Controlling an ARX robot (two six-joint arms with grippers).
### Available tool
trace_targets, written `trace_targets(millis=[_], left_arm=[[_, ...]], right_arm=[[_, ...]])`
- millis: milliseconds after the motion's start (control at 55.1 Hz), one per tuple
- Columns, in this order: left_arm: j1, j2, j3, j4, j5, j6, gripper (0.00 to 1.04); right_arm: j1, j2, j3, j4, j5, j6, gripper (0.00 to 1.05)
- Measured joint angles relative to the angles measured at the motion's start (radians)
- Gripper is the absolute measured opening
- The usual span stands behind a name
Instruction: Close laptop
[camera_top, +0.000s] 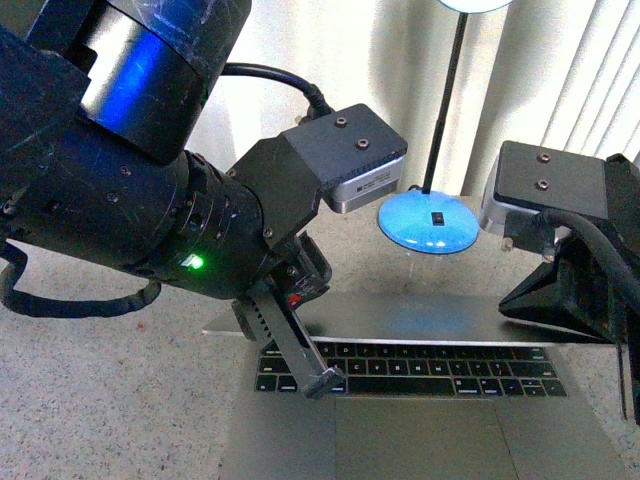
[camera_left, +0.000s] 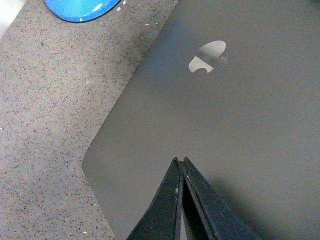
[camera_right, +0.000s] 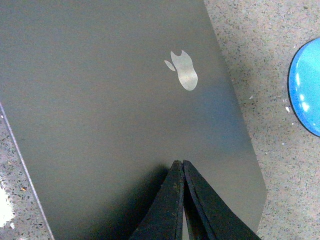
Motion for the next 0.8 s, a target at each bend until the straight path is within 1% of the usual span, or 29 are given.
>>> trace_targets(millis=[417, 798], left_arm=[[-0.018, 0.020, -0.027, 0.024, 0.008, -0.010, 0.04], [-0.023, 0.060, -0.064, 0.085, 0.016, -0.044, 0.04]], right_arm=[[0.001, 0.028, -0.032, 0.029, 0.000, -0.013, 0.03], [-0.004, 0.086, -0.063, 0.085, 0.000, -0.018, 0.03]])
